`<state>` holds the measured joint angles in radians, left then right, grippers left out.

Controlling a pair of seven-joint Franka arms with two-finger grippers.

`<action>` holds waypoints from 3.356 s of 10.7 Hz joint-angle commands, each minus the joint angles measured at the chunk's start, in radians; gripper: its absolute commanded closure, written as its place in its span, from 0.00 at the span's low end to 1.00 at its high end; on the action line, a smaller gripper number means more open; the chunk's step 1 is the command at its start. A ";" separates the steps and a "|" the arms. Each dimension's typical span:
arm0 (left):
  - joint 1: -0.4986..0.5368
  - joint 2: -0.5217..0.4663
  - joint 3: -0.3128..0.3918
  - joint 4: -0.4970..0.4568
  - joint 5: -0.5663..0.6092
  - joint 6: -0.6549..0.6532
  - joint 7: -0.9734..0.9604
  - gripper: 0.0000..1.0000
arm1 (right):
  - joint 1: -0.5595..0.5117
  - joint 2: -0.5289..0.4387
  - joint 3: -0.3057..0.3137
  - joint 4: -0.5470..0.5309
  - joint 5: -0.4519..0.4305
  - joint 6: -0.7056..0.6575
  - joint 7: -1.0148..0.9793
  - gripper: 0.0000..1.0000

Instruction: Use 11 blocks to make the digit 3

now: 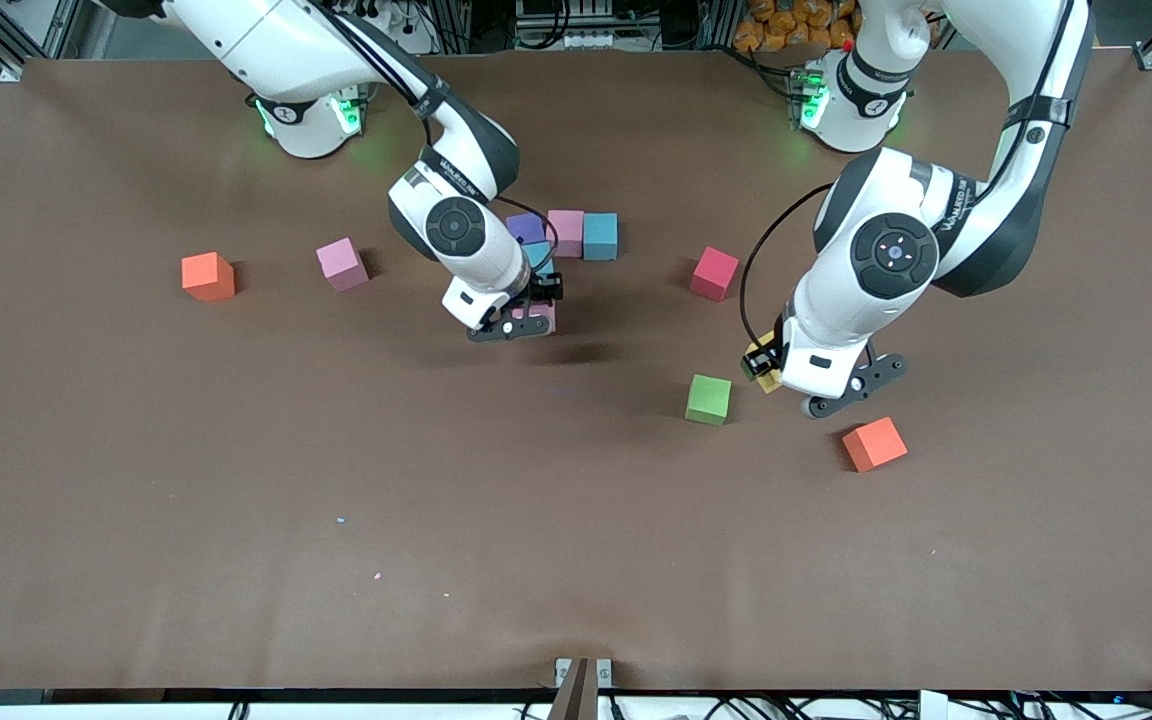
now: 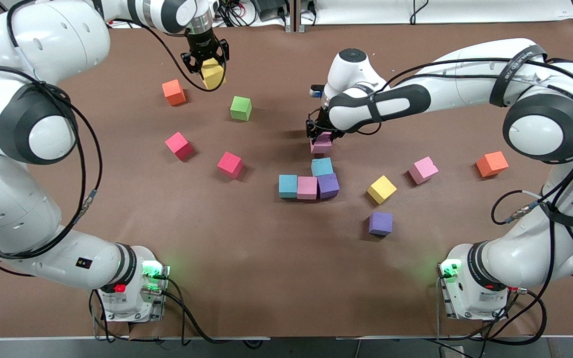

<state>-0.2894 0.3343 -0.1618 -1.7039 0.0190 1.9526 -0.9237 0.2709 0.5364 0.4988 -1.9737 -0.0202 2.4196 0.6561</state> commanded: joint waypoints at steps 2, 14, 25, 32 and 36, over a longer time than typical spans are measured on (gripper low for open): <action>0.004 -0.024 -0.002 -0.017 -0.022 -0.017 0.022 0.84 | 0.017 0.034 -0.002 0.016 -0.003 -0.002 0.017 1.00; -0.002 -0.023 -0.004 -0.017 -0.021 -0.017 0.020 0.84 | 0.047 0.063 -0.002 0.001 -0.023 -0.019 0.037 1.00; -0.010 -0.021 -0.004 -0.002 -0.044 -0.017 0.025 0.84 | 0.048 0.060 -0.002 -0.010 -0.024 -0.050 0.070 1.00; -0.014 -0.015 -0.018 0.010 -0.040 -0.015 0.032 0.83 | 0.044 0.060 -0.002 -0.008 -0.026 -0.050 0.068 0.79; -0.024 -0.011 -0.024 0.010 -0.044 -0.014 0.029 0.84 | 0.041 0.059 -0.002 -0.010 -0.039 -0.059 0.069 1.00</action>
<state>-0.3122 0.3326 -0.1855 -1.6932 -0.0011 1.9453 -0.9143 0.3055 0.5695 0.5024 -1.9710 -0.0258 2.3795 0.6980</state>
